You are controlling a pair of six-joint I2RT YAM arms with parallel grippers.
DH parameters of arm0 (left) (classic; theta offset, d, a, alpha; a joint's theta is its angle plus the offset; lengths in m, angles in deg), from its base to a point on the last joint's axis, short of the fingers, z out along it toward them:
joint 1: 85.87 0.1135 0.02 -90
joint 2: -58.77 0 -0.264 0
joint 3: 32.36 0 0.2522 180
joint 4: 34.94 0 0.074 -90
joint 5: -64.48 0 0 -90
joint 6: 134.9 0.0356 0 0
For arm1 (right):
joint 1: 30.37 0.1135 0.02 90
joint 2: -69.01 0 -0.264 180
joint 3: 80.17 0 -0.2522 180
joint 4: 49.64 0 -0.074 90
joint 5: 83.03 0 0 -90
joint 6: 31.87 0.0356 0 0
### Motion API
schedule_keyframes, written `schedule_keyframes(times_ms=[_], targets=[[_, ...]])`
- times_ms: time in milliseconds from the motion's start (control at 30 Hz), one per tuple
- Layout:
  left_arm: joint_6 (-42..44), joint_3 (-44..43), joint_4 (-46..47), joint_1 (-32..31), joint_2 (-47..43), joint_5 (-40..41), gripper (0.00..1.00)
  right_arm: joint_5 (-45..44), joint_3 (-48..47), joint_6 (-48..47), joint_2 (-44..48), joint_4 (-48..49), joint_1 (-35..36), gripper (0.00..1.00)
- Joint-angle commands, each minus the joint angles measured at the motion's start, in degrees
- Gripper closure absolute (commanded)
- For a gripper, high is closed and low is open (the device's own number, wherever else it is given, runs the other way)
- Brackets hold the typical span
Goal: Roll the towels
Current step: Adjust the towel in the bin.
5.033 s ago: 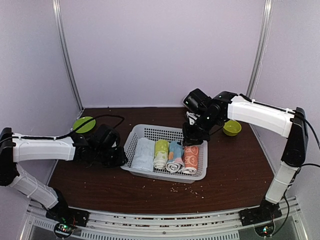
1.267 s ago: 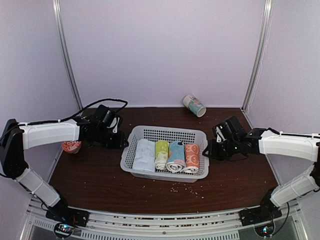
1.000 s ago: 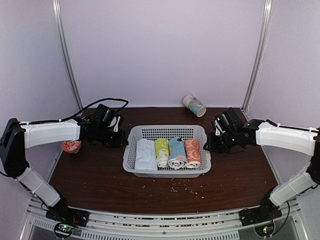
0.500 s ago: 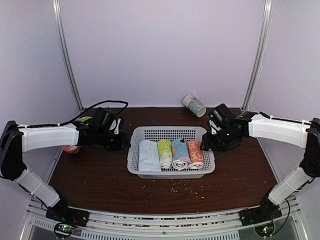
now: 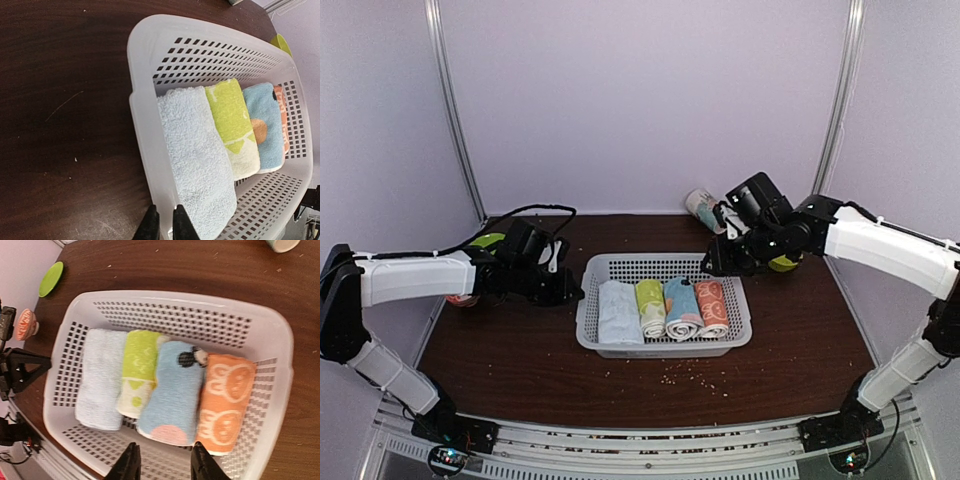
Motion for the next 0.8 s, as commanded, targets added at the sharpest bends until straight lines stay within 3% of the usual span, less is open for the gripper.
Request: schedule_keyframes(times_ms=[0,133,333,767], targets=[[-0.30,1.47,-1.86,-0.47,0.04,-0.28,0.90,10.97,-1.82,3.40,-7.43,8.18,2.96,0.68],[-0.54,1.73,-1.94,-0.45,0.33,0.05,0.90,13.40,-5.37,3.65,-14.42,9.23,5.59,0.76],[-0.59,2.15,-1.96,-0.43,0.20,0.04,0.90,14.90,-6.54,5.28,-19.82,11.14,6.92,0.79],[-0.37,2.27,-2.44,-0.48,1.10,0.38,0.90,6.68,-1.82,6.33,-23.33,6.69,6.51,0.84]])
